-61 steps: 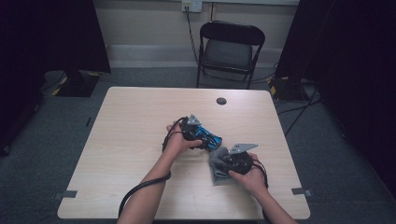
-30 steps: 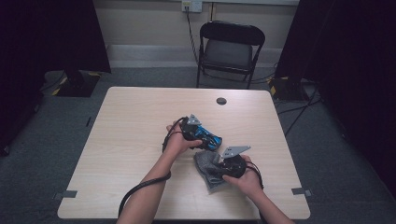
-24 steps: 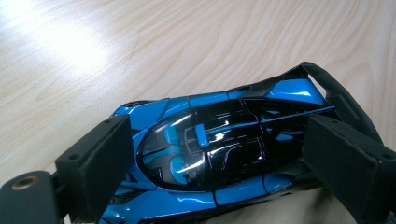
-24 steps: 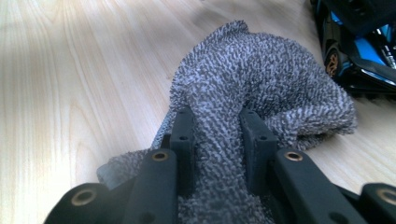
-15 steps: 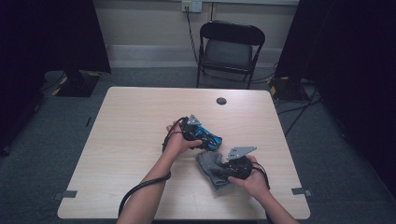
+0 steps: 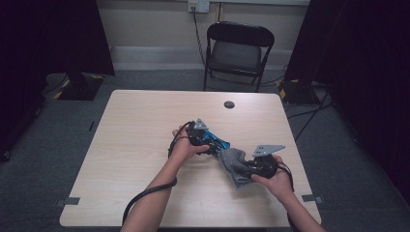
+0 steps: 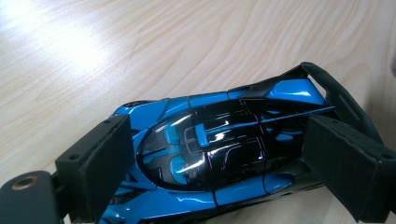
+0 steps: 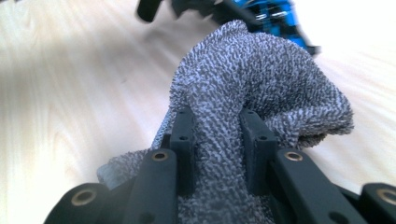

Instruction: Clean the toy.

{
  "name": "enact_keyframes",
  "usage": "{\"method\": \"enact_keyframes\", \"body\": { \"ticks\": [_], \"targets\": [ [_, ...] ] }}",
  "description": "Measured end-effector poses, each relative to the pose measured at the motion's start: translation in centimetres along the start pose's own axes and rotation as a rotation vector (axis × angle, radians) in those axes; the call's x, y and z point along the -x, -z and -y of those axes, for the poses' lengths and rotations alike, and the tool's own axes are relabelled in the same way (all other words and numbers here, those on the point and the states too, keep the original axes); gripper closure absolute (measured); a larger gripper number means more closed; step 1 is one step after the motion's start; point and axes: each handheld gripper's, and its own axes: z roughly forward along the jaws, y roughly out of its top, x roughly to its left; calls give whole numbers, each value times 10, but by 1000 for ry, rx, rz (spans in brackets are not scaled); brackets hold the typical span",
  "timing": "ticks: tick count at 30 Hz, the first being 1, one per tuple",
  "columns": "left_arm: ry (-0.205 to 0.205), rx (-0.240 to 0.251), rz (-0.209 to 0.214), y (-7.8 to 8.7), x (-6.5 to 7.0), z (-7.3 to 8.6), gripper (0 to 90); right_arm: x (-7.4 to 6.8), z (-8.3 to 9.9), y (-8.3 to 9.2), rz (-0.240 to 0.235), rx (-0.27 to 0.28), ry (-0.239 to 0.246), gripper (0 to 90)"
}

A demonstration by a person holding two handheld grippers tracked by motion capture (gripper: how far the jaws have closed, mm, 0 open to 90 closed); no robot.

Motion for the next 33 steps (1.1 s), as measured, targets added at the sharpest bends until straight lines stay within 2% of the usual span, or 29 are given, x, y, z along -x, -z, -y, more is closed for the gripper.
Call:
{"method": "enact_keyframes", "body": {
  "ticks": [1,5,9,14,17,25,28,33],
  "targets": [
    [0,-1,0,0,0,0,90,9,-2,3,26,-5,-4,697],
    [0,-5,1,0,0,-1,90,26,-8,6,78,-15,-7,698],
    [0,-5,1,0,0,-1,90,47,-17,6,113,-8,-30,698],
    [-2,-4,-1,0,0,0,90,69,-26,-4,157,-10,-42,696],
    [-2,-4,0,0,0,-1,90,80,-31,-14,180,-16,-26,691],
    [-1,-2,2,0,0,0,90,97,-48,-47,211,-36,8,678],
    [-1,0,1,0,0,0,90,99,-55,-63,231,-80,44,652],
    [0,14,0,0,0,2,90,100,-62,-77,229,-81,33,610]
  ]
}}
